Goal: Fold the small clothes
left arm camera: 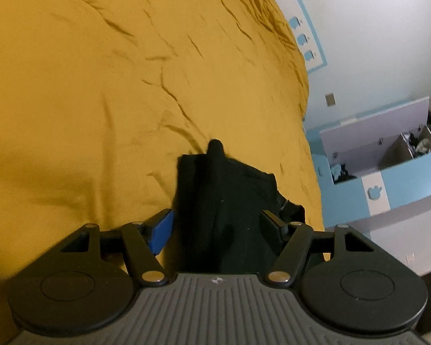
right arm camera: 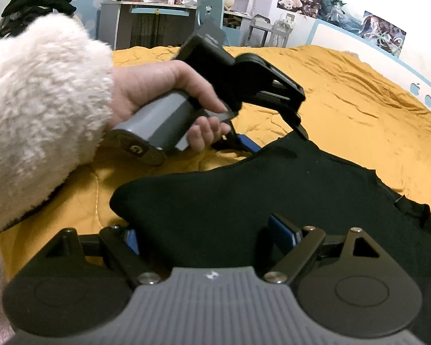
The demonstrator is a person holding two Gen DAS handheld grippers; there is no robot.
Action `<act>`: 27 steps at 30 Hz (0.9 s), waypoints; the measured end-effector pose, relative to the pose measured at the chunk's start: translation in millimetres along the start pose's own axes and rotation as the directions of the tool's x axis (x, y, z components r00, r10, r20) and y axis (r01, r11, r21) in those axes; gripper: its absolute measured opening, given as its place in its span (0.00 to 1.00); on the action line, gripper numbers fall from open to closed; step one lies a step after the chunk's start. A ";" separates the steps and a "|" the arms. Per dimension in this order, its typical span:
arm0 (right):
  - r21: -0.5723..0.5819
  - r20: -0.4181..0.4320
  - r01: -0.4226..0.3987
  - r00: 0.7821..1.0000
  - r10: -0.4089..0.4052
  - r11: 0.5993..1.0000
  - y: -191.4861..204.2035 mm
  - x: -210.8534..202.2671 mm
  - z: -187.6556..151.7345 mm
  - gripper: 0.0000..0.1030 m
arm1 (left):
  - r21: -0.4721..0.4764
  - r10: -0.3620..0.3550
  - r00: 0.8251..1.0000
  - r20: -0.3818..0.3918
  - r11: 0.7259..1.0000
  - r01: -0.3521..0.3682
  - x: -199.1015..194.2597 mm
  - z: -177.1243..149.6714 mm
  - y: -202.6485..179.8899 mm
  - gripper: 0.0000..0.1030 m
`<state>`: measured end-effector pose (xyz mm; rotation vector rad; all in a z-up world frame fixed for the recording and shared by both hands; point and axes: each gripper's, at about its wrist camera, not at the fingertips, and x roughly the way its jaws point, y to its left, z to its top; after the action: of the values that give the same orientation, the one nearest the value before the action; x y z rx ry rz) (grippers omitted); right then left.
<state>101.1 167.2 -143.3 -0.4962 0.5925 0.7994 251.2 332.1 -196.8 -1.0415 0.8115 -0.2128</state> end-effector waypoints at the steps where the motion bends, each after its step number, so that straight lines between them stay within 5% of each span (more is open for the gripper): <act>1: 0.001 0.002 0.004 1.000 -0.004 1.000 0.3 0.0 0.8 0.79 | 0.005 -0.006 1.000 -0.009 1.000 0.006 3.9 1.5 -1.1 0.77; 6: -0.034 0.032 0.035 0.999 -0.034 0.999 9.7 -0.8 -0.9 0.71 | -0.039 -0.029 0.999 -0.019 0.999 0.029 23.7 7.1 4.6 0.80; 11: -0.105 0.047 0.005 0.999 0.000 0.994 20.1 -0.9 -2.1 0.35 | -0.105 -0.074 0.997 -0.030 0.992 0.071 32.9 14.1 14.8 0.79; 13: -0.107 0.052 0.004 0.999 0.001 0.994 21.9 -2.1 -2.7 0.31 | -0.137 -0.070 0.997 -0.030 0.988 0.065 34.0 14.3 18.5 0.62; 15: -0.093 0.054 0.003 0.999 0.002 0.996 19.7 -3.3 -5.5 0.20 | -0.154 -0.055 0.997 -0.046 0.987 0.047 35.8 13.7 24.5 0.23; 22: 0.070 0.044 -0.060 0.997 0.056 0.996 -7.9 -9.7 -3.1 0.05 | -0.169 -0.044 0.999 -0.015 0.985 0.041 29.6 10.7 16.3 0.19; 27: 0.275 0.081 -0.127 0.991 0.108 0.953 -48.4 -30.5 -6.4 0.00 | -0.148 -0.017 1.000 0.016 0.989 0.020 20.1 9.3 -13.7 0.19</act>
<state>119.9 118.6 -118.9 -0.1755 0.6676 0.8254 274.5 321.0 -193.1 -1.1897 0.8136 -0.1617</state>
